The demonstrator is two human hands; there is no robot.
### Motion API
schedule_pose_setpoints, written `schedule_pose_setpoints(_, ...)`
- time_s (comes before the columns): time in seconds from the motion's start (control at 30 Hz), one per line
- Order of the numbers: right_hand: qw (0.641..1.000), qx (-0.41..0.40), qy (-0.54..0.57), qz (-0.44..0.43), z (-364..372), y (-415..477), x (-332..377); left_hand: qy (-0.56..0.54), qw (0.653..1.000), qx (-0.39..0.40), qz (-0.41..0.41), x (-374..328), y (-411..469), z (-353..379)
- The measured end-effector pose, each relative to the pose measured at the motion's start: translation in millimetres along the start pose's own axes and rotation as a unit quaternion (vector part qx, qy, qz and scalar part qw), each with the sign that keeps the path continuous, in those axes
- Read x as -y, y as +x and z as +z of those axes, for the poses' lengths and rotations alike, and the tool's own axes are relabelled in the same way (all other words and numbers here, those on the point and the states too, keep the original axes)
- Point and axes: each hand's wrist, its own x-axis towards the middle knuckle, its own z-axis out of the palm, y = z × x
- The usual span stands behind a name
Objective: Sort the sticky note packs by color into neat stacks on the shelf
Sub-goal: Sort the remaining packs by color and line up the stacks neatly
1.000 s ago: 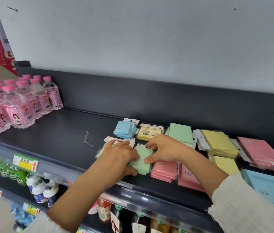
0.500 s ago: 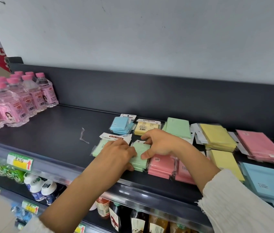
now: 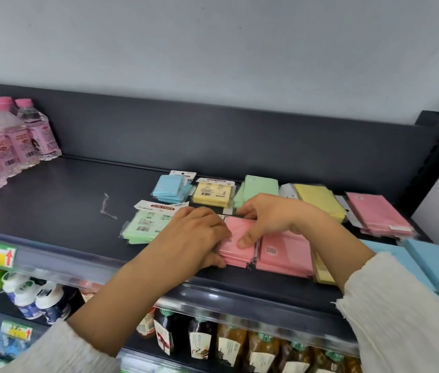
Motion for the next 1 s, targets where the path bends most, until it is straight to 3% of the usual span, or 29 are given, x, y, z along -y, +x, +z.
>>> schedule_pose_setpoints(0.3,0.996,0.055,0.060,0.033,1,2,7,0.027,0.998,-0.055,0.009,-3,3,10)
schedule_pose_setpoints(0.47,0.992,-0.006,0.129,-0.010,0,-1,5,0.016,0.994,-0.107,-0.008,-10,-5,15)
schedule_pose_setpoints(0.57,0.980,-0.030,0.189,-0.054,-1,-10,-1,-0.119,0.983,-0.129,-0.058,-12,-6,13)
schedule_pose_setpoints(0.67,0.972,-0.044,0.214,-0.081,-5,-17,-7,-0.300,0.925,-0.157,-0.173,-16,-2,5)
schedule_pose_setpoints(0.73,0.964,-0.063,0.240,-0.099,-10,-23,-10,-0.351,0.897,-0.162,-0.214,-20,3,1)
schedule_pose_setpoints(1.0,0.902,-0.185,0.332,-0.204,-16,-51,4,-0.455,0.854,-0.167,-0.189,-39,17,-8)
